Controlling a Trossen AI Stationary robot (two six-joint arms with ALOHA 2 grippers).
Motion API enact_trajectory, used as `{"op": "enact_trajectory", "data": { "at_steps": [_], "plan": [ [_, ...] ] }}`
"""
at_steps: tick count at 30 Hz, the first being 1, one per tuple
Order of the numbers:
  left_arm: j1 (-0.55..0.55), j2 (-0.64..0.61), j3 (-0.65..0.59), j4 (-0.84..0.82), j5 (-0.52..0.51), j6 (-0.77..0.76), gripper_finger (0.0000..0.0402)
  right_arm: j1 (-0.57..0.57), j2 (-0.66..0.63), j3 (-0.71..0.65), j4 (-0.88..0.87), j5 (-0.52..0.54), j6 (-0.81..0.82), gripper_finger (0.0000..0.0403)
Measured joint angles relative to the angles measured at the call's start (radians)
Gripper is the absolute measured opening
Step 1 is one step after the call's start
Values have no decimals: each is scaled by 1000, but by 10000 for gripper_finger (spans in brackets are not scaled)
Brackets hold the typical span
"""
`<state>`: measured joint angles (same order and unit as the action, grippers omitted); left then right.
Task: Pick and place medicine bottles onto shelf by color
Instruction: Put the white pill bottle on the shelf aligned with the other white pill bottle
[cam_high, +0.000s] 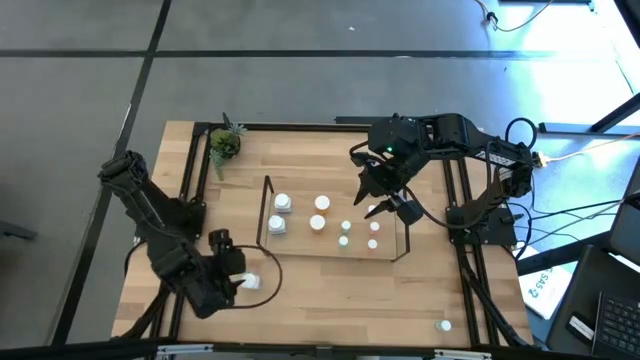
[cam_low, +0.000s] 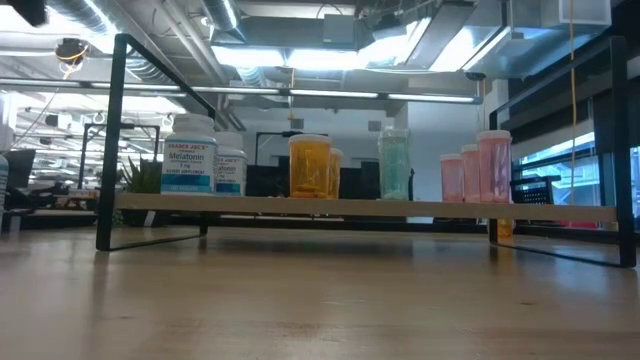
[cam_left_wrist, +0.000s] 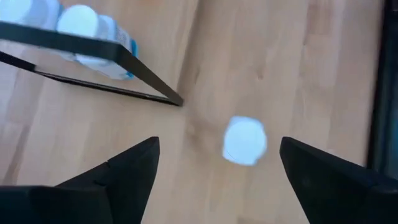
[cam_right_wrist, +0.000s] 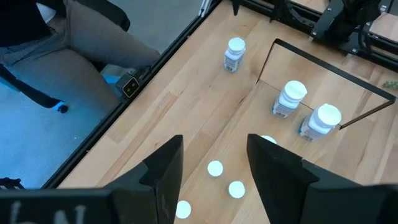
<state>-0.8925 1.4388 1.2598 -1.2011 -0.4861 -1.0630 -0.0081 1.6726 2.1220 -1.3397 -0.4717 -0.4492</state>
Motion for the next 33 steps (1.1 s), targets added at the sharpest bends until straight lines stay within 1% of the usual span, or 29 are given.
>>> {"op": "enact_trajectory", "data": {
  "at_steps": [4,9,12,19,21,22,26,28,30,33],
  "plan": [
    [-68,-4,0,-1,-13,-61,326,-1,0,0,46,5,0,180],
    [-157,-6,0,-4,-61,-173,326,-1,0,0,116,79,0,180],
    [-206,-6,0,-5,-109,-243,326,-1,0,0,144,103,0,180],
    [-283,-6,0,-5,-178,-359,326,-1,0,0,203,108,3,180],
    [-294,-5,0,-5,-192,-375,326,1,0,0,225,90,12,180],
    [-298,-5,0,-6,-195,-377,326,4,2,0,226,59,26,180],
    [-307,-5,0,-6,-212,-378,326,14,27,-3,224,-164,22,180],
    [-307,-5,0,-6,-212,-378,326,29,47,-19,223,-222,27,180],
    [-307,-5,0,-7,-212,-378,326,52,73,-43,226,-211,26,180],
    [-307,-5,0,-9,-213,-379,326,93,117,-80,226,-131,28,180]
  ]
}}
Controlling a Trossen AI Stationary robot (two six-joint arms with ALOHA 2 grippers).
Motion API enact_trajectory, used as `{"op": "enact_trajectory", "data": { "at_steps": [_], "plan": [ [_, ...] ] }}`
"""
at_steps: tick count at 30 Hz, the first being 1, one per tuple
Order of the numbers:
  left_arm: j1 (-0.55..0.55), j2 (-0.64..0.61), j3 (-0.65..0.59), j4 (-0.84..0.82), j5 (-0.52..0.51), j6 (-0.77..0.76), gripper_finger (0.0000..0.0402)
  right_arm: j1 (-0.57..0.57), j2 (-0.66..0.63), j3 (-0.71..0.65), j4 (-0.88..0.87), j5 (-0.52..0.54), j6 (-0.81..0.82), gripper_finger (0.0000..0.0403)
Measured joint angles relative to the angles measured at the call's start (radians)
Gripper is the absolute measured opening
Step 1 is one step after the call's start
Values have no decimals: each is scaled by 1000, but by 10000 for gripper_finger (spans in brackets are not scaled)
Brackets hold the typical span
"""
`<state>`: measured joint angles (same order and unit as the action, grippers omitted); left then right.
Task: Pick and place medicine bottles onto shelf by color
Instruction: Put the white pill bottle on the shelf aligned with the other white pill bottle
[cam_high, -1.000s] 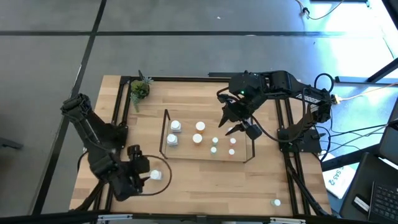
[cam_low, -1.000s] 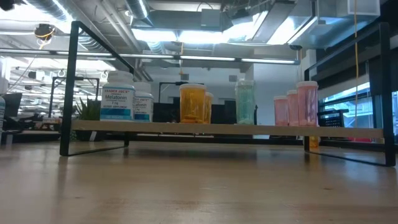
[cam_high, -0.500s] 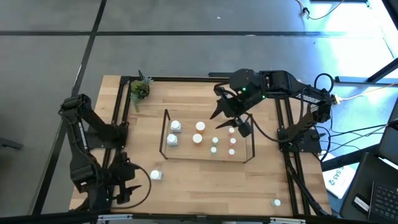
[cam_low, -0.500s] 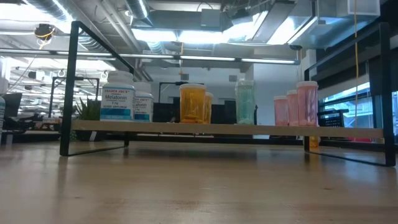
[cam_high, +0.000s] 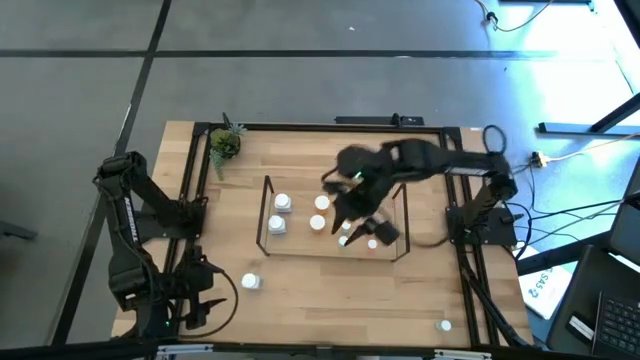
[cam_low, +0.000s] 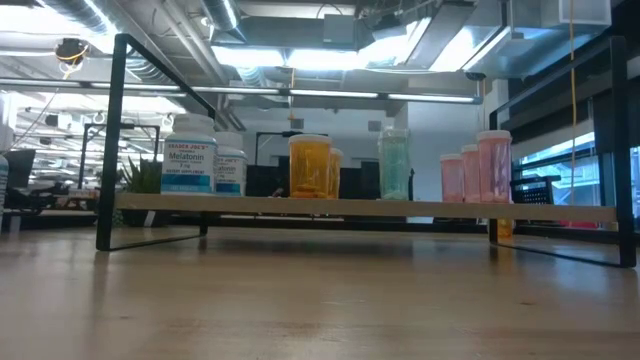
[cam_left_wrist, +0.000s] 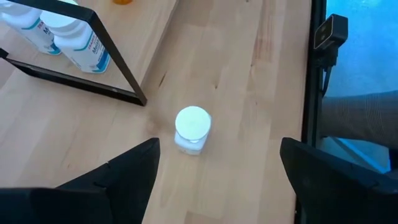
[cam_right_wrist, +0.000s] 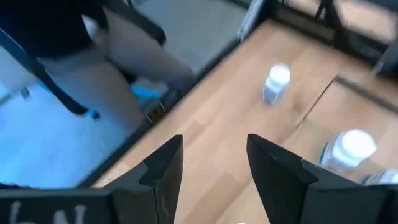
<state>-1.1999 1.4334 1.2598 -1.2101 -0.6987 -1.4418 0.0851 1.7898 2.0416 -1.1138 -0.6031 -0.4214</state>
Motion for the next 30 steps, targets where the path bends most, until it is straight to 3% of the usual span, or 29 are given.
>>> {"op": "enact_trajectory", "data": {
  "at_steps": [4,11,13,25,30],
  "plan": [
    [0,0,0,-16,0,-30,326,57,31,-4,7,124,-29,180],
    [0,0,0,-23,0,-45,326,178,81,-4,112,551,-29,180],
    [0,0,0,-23,0,-44,326,207,107,-2,161,613,-1,180],
    [-78,42,0,-9,0,12,326,288,299,-2,524,635,216,180],
    [-126,95,0,-10,-4,12,326,285,357,-2,650,632,211,180]
  ]
}}
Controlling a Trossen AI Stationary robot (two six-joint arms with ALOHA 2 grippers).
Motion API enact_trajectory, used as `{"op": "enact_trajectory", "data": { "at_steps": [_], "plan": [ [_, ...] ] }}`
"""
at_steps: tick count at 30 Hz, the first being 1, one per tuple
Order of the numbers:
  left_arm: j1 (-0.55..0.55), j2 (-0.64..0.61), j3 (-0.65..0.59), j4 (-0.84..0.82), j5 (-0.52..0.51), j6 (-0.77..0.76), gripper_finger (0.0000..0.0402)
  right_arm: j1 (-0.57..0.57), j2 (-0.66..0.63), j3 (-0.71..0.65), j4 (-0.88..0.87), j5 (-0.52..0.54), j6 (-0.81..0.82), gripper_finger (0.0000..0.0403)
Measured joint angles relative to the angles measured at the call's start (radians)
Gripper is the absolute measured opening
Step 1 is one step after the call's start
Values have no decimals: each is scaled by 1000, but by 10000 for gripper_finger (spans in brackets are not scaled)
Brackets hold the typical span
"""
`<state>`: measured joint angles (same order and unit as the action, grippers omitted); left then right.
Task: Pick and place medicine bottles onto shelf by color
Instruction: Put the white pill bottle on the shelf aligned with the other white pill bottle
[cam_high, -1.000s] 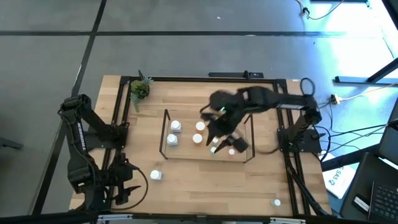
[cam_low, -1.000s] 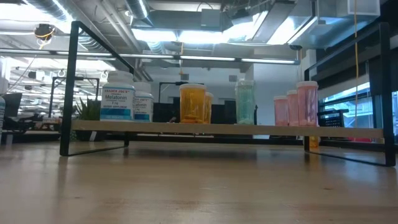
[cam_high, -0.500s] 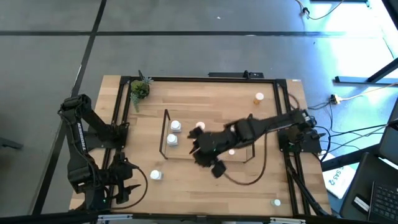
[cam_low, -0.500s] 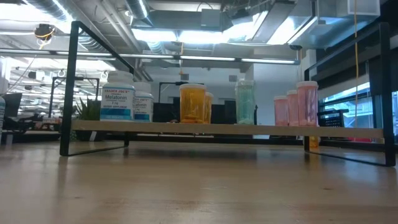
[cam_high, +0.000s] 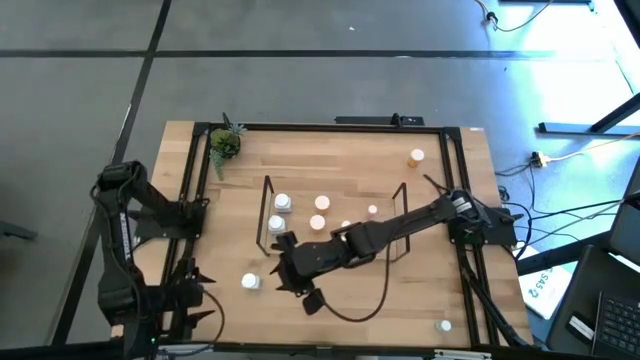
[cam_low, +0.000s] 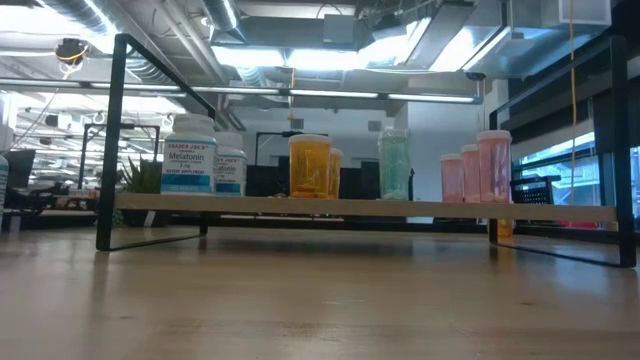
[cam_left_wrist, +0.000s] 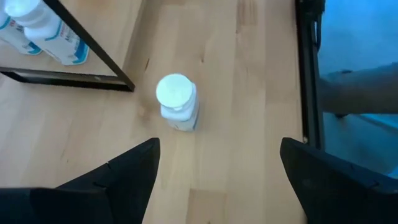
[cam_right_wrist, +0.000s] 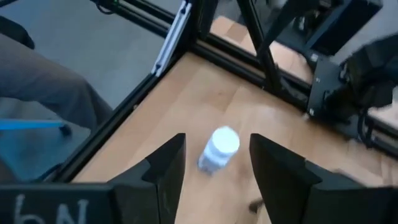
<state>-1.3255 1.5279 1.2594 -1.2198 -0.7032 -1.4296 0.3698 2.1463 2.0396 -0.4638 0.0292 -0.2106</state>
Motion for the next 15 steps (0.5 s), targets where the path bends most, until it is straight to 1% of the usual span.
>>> {"op": "enact_trajectory", "data": {
  "at_steps": [4,8,15],
  "plan": [
    [-18,48,0,1,-48,-1,326,3,46,0,86,-4,-38,180],
    [-17,103,0,1,-93,-9,326,12,62,0,97,-3,-60,180],
    [-3,193,-1,1,-170,-40,326,24,118,0,109,-4,26,180]
  ]
}}
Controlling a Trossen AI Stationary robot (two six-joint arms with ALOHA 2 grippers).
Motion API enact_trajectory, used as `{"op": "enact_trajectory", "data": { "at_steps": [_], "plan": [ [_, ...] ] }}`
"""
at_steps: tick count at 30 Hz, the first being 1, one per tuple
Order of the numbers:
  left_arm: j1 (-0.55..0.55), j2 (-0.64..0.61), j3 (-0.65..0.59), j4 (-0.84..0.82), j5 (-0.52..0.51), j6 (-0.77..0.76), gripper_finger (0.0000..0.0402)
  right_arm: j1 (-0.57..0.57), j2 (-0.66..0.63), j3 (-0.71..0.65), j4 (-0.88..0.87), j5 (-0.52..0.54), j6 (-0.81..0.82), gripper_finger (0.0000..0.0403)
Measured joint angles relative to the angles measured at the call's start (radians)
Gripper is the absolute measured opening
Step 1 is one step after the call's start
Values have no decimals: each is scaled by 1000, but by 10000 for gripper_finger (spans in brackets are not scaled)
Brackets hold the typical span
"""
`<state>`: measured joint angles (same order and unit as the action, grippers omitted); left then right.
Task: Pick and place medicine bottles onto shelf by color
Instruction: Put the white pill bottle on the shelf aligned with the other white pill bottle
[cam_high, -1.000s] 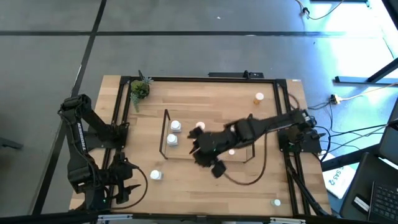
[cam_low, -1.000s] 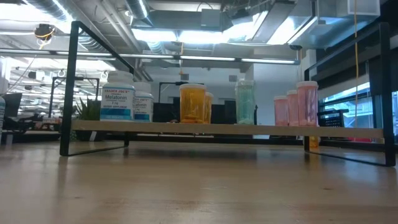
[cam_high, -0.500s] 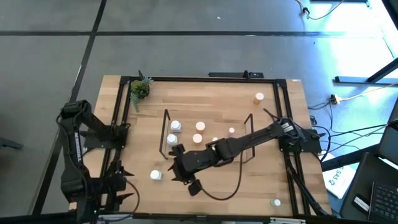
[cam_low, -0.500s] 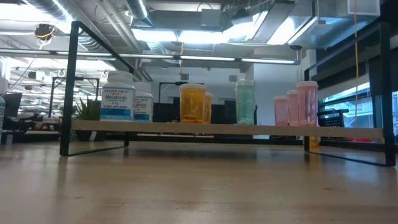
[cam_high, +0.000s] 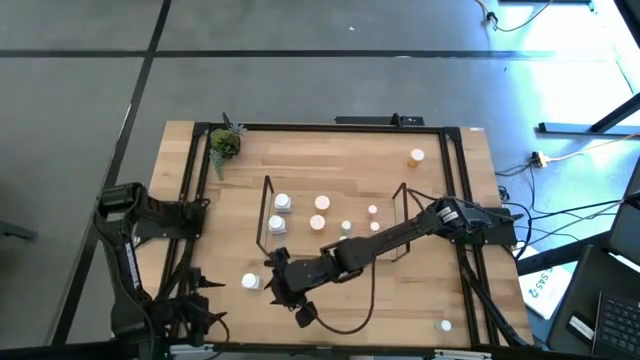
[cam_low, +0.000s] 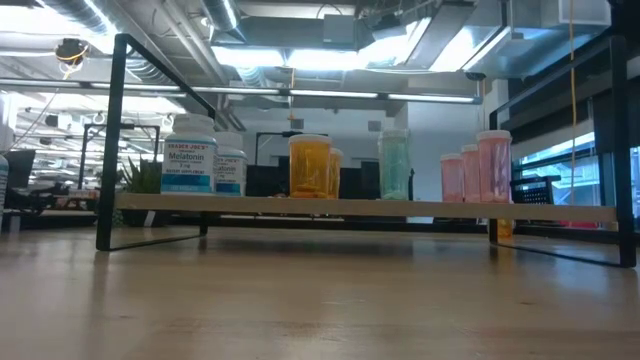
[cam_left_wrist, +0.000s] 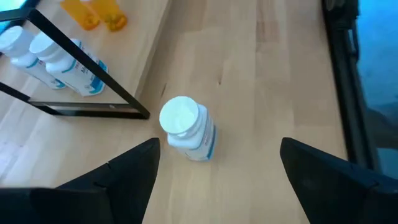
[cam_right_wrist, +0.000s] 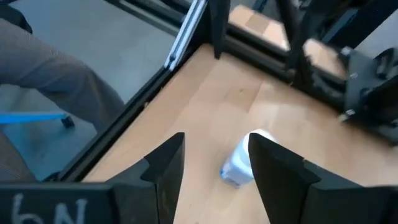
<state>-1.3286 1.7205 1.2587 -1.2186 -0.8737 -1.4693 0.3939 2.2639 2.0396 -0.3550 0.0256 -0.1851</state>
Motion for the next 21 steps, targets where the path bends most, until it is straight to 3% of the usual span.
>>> {"op": "enact_trajectory", "data": {
  "at_steps": [8,16,21],
  "plan": [
    [45,106,0,7,-36,-54,326,0,81,-1,34,11,69,180],
    [71,209,0,20,-57,-129,326,0,148,0,97,98,134,180],
    [99,281,0,27,-57,-148,326,0,192,-1,135,206,158,180]
  ]
}}
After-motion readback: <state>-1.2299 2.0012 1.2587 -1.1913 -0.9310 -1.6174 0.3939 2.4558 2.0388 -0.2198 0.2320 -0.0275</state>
